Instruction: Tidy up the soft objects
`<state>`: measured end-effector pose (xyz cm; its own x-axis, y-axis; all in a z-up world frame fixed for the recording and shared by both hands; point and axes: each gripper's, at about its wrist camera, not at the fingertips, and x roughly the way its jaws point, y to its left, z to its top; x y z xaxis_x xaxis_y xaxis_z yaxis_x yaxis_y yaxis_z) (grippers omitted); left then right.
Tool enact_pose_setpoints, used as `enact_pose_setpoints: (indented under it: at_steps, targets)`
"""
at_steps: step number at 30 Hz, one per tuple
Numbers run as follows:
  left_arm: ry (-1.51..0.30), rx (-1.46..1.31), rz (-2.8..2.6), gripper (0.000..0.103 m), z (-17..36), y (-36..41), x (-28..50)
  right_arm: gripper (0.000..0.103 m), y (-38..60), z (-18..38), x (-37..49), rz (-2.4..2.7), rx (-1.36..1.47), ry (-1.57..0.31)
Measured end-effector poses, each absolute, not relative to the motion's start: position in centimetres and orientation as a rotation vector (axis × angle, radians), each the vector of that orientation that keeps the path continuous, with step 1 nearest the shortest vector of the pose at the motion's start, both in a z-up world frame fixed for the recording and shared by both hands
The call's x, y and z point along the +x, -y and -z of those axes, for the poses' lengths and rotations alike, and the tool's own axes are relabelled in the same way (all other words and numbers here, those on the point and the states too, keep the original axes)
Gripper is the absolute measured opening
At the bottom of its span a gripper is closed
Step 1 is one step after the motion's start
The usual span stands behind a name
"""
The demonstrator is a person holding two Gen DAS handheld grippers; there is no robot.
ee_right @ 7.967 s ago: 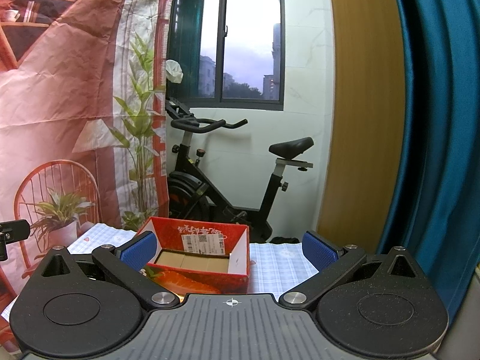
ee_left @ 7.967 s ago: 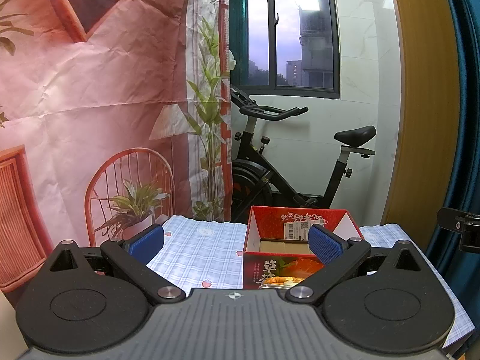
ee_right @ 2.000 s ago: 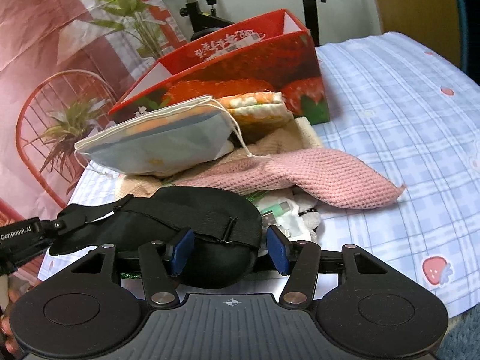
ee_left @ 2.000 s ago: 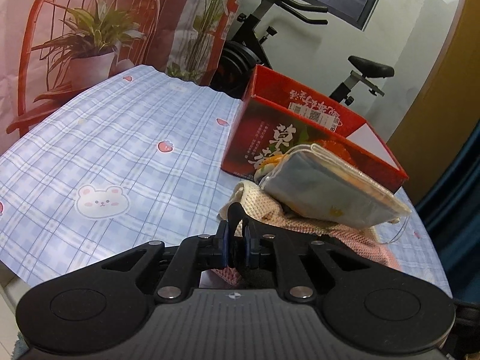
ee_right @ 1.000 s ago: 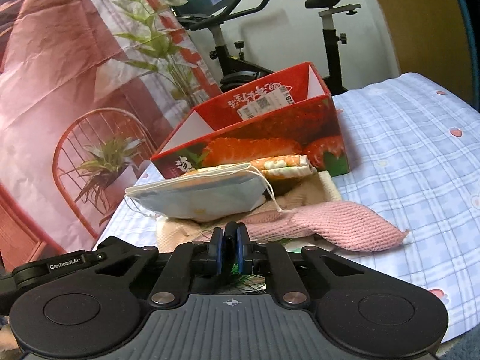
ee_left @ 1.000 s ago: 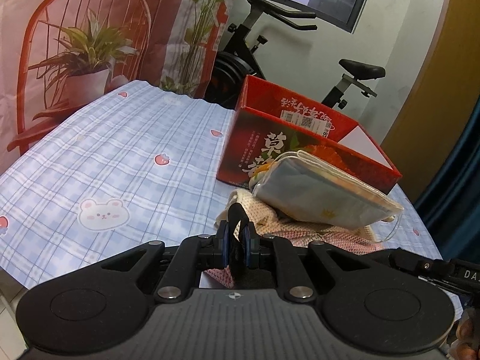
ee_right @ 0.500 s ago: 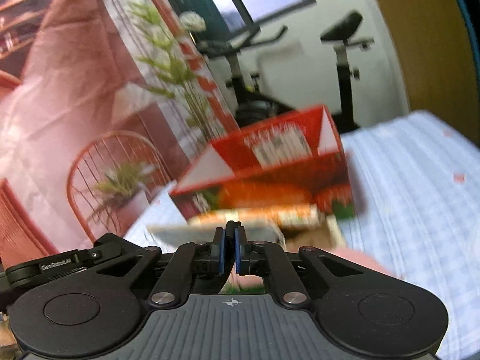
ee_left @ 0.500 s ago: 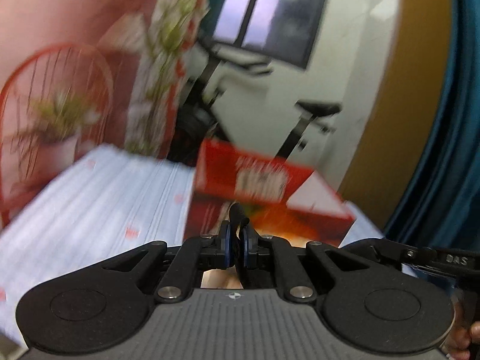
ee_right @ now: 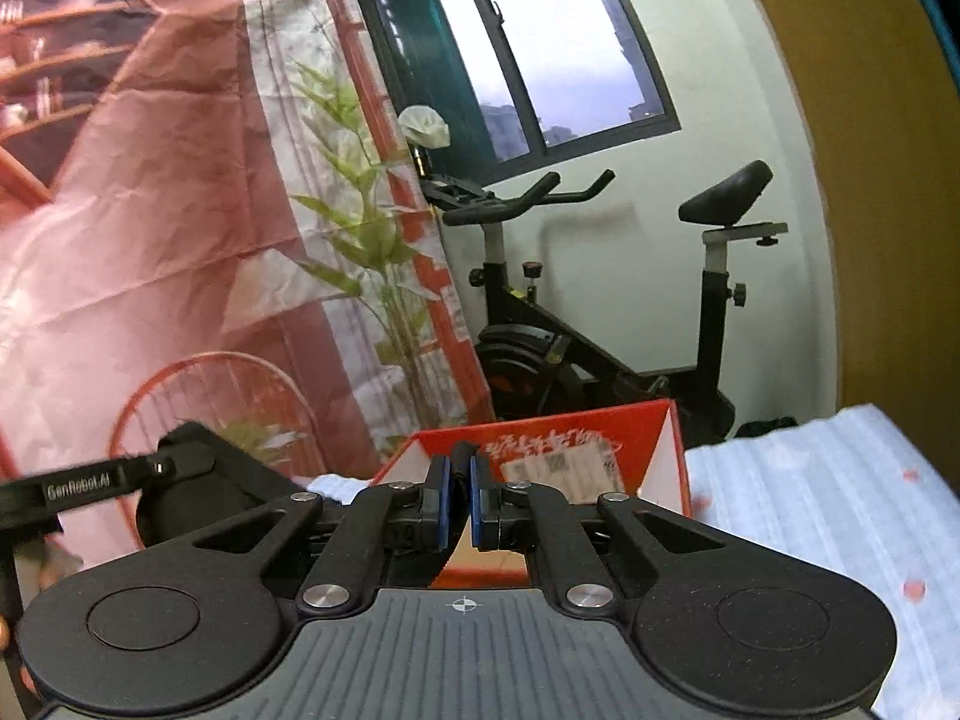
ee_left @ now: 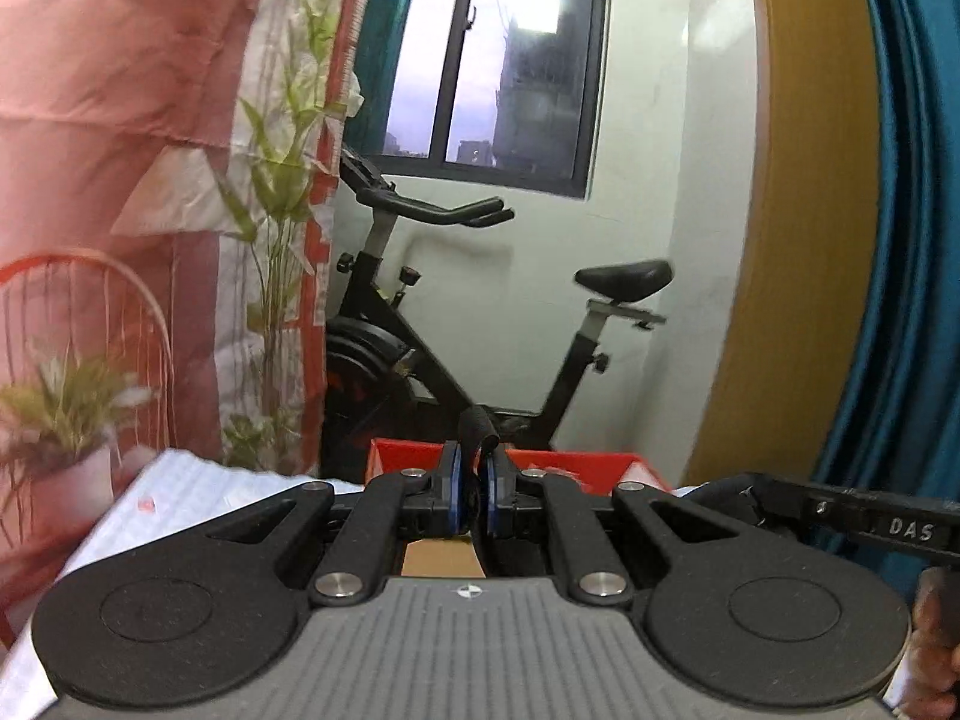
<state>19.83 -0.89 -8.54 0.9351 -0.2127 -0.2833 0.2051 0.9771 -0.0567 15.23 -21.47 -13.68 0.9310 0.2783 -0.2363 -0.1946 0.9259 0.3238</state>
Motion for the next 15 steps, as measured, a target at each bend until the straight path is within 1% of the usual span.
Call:
enact_pose_setpoints:
  at_steps: [8,15]
  targets:
    - [-0.412,0.054,0.162,0.009,10.3,4.1,29.5,0.006,21.2,14.8,25.1,-0.162,0.211,-0.316]
    - [-0.583,0.092,0.179,0.009,13.9,4.8,33.6,0.006,20.5,18.8,30.3,-0.096,0.166,-0.423]
